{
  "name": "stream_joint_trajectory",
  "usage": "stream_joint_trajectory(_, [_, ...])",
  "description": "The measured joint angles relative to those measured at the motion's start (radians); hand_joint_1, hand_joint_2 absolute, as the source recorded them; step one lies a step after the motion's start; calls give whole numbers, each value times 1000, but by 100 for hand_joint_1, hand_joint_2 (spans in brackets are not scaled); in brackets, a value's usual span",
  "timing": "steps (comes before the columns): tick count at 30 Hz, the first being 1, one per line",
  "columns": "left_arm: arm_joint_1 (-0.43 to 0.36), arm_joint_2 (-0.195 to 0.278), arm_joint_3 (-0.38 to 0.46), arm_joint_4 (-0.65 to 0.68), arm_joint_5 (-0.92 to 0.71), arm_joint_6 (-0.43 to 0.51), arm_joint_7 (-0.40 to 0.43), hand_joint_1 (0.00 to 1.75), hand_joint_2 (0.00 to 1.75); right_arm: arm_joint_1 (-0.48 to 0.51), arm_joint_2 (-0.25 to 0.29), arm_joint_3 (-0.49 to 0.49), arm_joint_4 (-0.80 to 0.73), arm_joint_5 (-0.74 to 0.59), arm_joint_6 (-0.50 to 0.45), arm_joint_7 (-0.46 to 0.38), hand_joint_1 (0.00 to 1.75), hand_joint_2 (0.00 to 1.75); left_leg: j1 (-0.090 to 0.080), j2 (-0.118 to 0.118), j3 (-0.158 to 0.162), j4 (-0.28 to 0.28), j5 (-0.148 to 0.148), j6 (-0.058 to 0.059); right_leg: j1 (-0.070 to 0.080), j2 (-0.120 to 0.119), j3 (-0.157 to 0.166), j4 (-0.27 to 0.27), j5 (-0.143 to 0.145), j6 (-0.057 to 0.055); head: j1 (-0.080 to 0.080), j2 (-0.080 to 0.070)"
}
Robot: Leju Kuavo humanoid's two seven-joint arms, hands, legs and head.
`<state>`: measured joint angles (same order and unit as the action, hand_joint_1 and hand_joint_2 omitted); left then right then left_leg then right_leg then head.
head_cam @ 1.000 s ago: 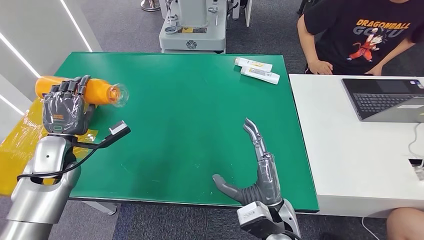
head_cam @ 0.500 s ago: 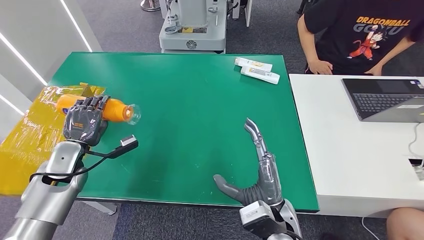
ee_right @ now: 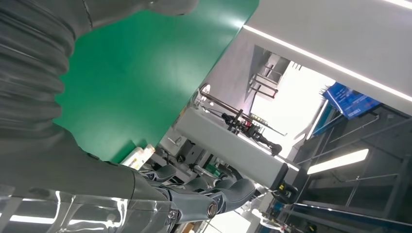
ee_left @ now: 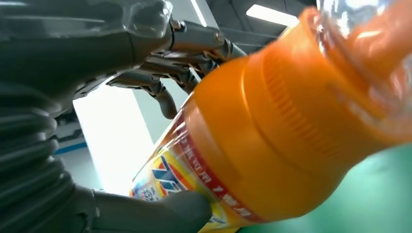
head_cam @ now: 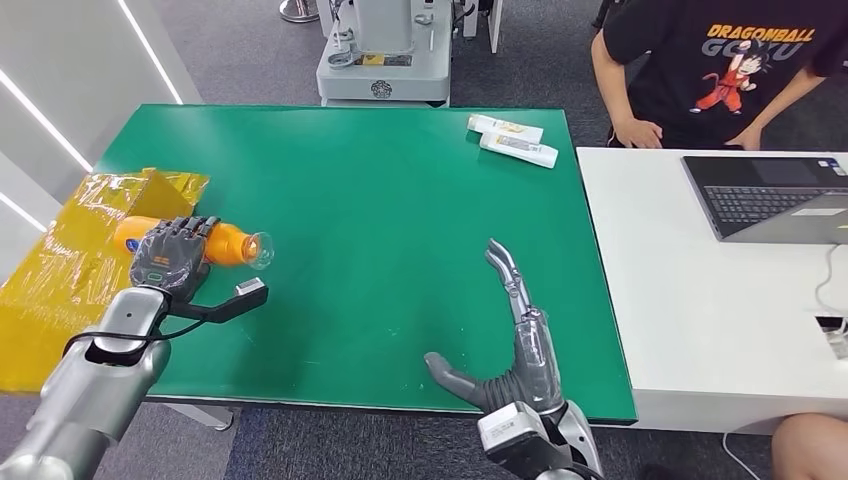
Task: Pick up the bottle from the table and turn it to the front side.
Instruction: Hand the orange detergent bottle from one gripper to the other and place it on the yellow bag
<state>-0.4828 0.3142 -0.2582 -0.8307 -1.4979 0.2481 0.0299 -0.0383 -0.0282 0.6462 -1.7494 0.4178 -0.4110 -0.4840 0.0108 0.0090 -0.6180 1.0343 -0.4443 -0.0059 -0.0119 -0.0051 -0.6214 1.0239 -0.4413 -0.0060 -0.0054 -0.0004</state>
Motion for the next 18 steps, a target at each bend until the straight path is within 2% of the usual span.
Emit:
stream_joint_trajectory(10, [-2,12,0,81,16,-6,-1,175,175,-3,5,0,0,-6,20,9,0,175,0,10,5,-2,-2,-4,0,9,0,1,3,-4,0,0])
stream_joint_trajectory(18, [8,26,2,93,26,-7,-1,175,175,-9,8,0,9,-15,29,9,0,175,1,14,8,-6,0,-10,1,11,0,1,4,-9,0,0])
